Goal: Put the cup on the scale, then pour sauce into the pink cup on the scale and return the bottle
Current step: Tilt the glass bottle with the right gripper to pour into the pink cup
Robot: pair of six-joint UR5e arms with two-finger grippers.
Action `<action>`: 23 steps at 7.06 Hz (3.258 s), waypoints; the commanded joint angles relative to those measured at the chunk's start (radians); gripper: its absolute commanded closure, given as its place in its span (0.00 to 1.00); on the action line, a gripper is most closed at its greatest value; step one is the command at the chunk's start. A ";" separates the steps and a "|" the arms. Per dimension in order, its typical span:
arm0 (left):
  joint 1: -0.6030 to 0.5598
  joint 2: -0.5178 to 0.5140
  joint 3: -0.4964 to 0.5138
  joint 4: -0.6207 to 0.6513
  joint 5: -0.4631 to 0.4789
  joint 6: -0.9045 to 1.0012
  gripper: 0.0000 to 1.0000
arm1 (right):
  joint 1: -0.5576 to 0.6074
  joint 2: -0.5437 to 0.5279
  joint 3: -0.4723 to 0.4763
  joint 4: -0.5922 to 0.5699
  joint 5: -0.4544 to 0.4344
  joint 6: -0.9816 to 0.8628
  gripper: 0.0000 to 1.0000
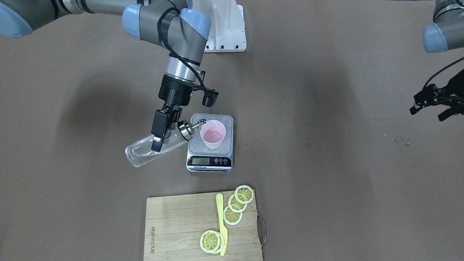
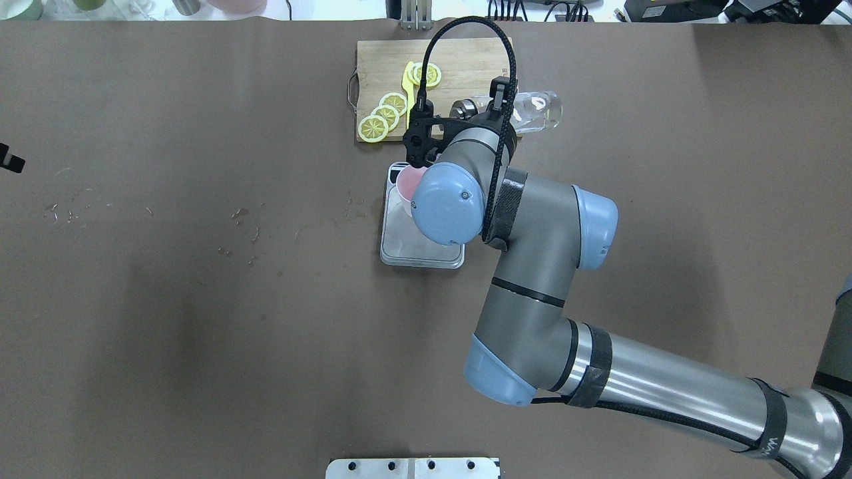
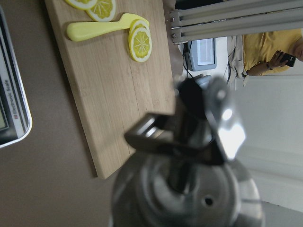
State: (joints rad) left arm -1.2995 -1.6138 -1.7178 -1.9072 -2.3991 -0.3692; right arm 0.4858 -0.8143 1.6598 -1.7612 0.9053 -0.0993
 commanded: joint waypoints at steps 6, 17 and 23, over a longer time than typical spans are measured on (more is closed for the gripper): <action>-0.092 0.051 0.000 -0.007 -0.031 0.030 0.03 | -0.018 0.013 -0.066 0.000 -0.155 -0.094 1.00; -0.214 0.074 0.004 -0.042 -0.022 0.064 0.03 | -0.065 0.017 -0.104 -0.007 -0.278 -0.099 1.00; -0.215 0.072 0.015 -0.044 -0.021 0.062 0.03 | -0.070 0.001 -0.107 -0.010 -0.344 -0.102 1.00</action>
State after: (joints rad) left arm -1.5140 -1.5415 -1.7036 -1.9510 -2.4206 -0.3063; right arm 0.4161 -0.8115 1.5532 -1.7706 0.5663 -0.2008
